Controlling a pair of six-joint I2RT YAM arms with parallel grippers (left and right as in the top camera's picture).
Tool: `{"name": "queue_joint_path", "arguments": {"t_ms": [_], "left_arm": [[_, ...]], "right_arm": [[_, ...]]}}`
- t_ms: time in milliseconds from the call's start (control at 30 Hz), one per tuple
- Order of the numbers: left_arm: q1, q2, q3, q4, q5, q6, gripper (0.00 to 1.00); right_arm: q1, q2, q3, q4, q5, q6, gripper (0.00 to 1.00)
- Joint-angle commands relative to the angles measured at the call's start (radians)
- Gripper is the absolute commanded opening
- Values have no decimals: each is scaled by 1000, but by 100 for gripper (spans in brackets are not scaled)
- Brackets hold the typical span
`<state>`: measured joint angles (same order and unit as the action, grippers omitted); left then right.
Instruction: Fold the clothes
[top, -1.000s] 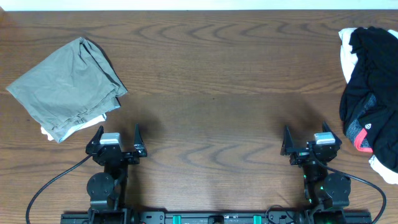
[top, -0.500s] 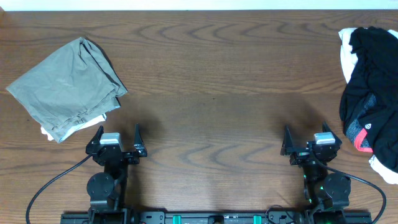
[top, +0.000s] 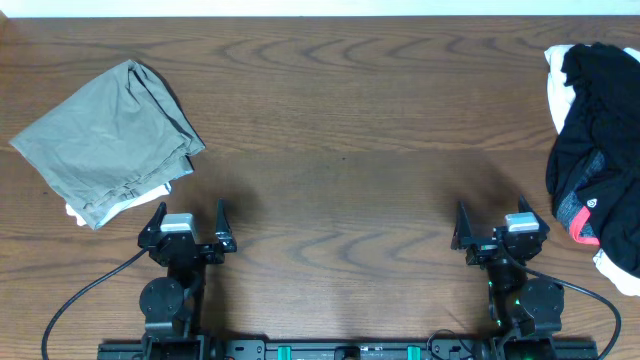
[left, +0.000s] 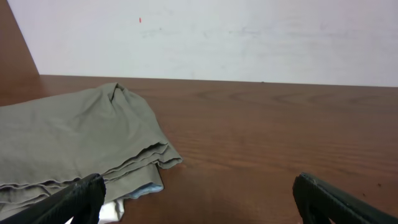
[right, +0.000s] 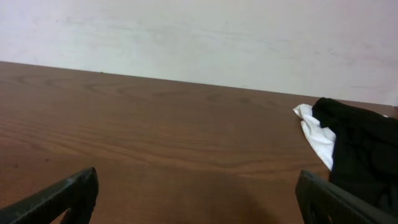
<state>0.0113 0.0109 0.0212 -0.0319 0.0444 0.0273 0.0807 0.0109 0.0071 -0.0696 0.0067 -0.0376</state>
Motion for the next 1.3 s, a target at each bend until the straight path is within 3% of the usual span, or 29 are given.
{"name": "queue_joint_path", "arguments": {"t_ms": [0,967,1267], "left_arm": [[5,-7,-17,-35,-31,13,98],[5,-7,-17,-34,-31,13,98],[5,-5,23,-69,-29,-128,98]], "right_arm": [[5,-6,-2,-5,-7,-11,99],[5,-6,-2,3,-13,9,99],[5,-3,27,-26,-31,51,99]]}}
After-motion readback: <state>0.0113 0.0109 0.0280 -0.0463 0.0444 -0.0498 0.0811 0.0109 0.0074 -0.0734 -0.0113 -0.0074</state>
